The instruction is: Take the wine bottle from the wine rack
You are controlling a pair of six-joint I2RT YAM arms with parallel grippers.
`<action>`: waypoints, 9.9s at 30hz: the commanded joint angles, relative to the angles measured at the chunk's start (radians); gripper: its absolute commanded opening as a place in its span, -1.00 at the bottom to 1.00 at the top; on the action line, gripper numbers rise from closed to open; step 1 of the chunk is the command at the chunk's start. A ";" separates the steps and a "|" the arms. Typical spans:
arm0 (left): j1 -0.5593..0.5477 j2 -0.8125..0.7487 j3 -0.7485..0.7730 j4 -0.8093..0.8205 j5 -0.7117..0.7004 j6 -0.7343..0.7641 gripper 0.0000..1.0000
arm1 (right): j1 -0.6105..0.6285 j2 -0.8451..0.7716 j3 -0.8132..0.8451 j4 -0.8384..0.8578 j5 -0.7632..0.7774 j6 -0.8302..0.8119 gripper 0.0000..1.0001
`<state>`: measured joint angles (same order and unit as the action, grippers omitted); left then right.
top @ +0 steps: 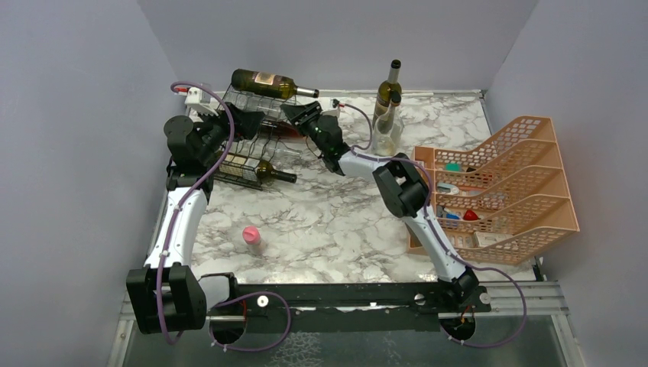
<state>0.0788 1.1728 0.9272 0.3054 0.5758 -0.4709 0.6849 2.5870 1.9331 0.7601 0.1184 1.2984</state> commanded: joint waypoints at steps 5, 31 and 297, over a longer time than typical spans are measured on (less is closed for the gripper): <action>0.008 -0.018 0.010 0.044 0.011 -0.002 0.61 | 0.017 -0.187 -0.094 0.137 -0.039 -0.023 -0.75; 0.010 -0.017 -0.011 0.055 -0.022 0.024 0.62 | 0.048 -0.623 -0.459 -0.047 -0.038 -0.315 -0.98; -0.037 0.067 0.048 -0.098 -0.096 0.033 0.60 | -0.268 -1.060 -0.216 -1.828 -0.074 -1.203 -0.98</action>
<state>0.0471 1.2362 0.9844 0.1783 0.4568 -0.4339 0.4416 1.5650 1.7176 -1.1381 0.1028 0.1116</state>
